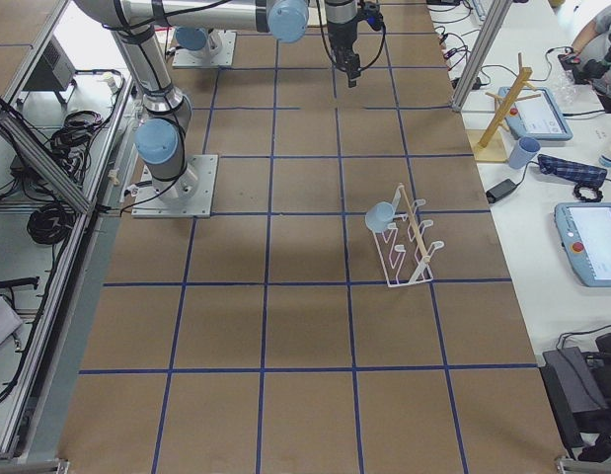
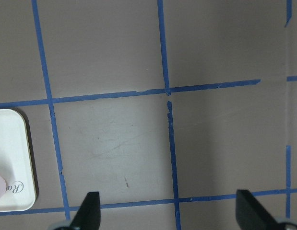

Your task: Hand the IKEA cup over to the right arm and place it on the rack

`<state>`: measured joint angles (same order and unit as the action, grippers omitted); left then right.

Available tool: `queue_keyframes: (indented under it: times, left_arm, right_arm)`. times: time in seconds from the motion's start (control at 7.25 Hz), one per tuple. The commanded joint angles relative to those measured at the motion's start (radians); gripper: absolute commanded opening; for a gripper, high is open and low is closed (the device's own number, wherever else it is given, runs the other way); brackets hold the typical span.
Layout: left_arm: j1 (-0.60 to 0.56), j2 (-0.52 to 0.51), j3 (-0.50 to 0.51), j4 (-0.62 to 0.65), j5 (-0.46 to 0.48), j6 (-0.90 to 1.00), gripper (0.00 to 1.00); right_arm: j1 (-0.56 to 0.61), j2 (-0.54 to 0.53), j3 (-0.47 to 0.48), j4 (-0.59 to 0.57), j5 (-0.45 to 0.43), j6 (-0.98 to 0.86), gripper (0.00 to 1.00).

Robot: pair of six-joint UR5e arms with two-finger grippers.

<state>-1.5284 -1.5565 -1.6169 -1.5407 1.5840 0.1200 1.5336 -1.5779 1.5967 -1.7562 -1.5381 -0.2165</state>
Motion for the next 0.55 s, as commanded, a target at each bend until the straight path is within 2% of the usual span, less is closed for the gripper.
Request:
queue_keyframes:
  times: [0.0, 0.14, 0.41]
  left_arm:
    - [0.004, 0.001, 0.002, -0.001, 0.001, 0.000, 1.00]
    - [0.005, 0.001, 0.005, -0.001, 0.001, 0.001, 1.00]
    - [0.007, 0.001, 0.006, -0.001, 0.001, 0.000, 1.00]
  right_arm:
    - [-0.018, -0.007, -0.003, 0.038, -0.028, 0.208, 1.00]
    - [-0.015, -0.017, -0.004, 0.134, -0.046, 0.262, 1.00]
    - [0.008, -0.025, -0.052, 0.200, -0.036, 0.302, 1.00]
